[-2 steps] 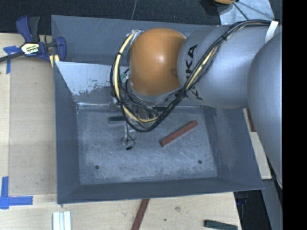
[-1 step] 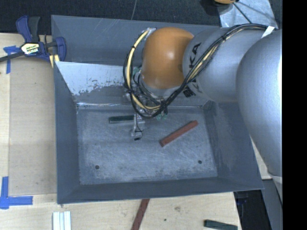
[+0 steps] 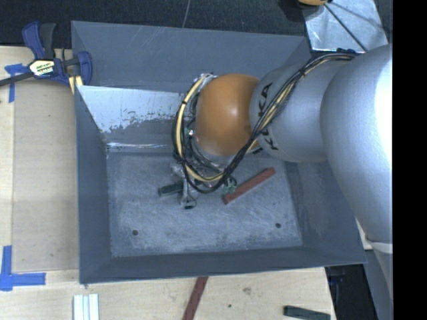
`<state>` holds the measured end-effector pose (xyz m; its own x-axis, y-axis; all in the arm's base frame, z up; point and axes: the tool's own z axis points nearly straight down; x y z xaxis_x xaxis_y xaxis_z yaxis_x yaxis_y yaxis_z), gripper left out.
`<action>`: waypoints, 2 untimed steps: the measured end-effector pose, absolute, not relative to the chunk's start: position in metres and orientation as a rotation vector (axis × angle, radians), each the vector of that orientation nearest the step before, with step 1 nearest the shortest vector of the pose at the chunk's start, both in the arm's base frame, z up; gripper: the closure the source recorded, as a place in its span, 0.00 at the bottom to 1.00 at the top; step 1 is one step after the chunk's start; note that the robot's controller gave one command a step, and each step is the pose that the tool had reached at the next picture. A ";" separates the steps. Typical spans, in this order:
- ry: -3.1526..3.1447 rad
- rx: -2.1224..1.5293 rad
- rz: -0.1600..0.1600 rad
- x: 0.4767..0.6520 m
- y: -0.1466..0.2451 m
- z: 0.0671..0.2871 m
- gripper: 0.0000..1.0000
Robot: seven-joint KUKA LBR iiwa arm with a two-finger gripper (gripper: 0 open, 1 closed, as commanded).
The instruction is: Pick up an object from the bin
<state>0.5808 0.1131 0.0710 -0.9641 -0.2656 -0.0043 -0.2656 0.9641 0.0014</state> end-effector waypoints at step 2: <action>3.104 -0.443 0.000 0.597 0.069 0.232 1.00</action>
Offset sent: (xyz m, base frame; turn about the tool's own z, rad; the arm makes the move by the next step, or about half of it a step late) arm 0.0142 -0.0432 0.1597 -0.0170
